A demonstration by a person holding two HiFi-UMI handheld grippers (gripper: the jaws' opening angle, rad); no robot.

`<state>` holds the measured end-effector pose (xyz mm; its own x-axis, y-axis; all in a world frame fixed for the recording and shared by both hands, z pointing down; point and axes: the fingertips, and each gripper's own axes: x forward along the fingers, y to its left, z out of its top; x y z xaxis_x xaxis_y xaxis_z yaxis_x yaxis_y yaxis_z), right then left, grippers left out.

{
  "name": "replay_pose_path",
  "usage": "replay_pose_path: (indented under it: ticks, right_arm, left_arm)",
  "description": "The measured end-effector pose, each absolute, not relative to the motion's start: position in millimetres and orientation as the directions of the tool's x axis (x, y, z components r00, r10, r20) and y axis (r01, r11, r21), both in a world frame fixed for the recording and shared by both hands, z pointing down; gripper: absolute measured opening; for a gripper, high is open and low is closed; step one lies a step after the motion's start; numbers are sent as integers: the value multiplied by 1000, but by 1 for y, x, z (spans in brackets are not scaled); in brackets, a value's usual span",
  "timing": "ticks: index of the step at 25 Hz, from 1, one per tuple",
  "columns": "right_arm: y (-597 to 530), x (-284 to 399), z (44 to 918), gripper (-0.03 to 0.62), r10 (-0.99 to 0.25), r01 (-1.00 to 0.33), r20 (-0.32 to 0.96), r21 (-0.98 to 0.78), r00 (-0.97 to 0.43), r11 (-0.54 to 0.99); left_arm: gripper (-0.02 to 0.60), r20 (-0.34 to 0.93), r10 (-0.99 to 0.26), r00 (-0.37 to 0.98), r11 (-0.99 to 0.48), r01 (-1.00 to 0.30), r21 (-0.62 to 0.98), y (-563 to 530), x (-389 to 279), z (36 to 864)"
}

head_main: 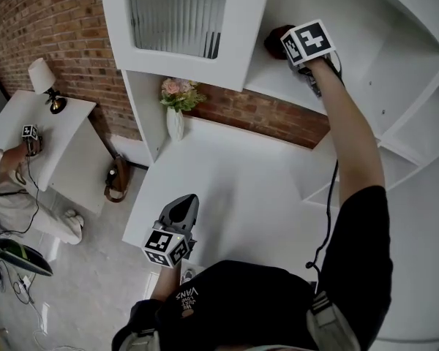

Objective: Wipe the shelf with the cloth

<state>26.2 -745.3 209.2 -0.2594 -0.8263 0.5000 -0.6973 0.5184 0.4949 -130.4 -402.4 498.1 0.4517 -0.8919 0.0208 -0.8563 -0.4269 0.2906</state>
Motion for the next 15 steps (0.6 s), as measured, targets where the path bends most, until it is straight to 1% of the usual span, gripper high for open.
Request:
replay_pose_path:
  ticks: [9,11,13,15]
  right_arm:
    - [-740,127,209,71,-848,-662,529,626,-28,412]
    - [-738,155,208,71,-846,-651,530,659,46,378]
    - [-734,184,204,69,-846,-599,509,731,158,328]
    - [-730,205,203,71,-836,-527,492,790,242,312]
  left_arm:
    - [5,23,-856,516,-488,-823,291,-407,-110,498]
    - [5,26,-851,524,-495,-819,291,-408,-107,499]
    - [5,28,-848,529,-500,-817,289,-408,-105,500]
    - [5,28,-844,535,-506,-814,287,-408,-101,499]
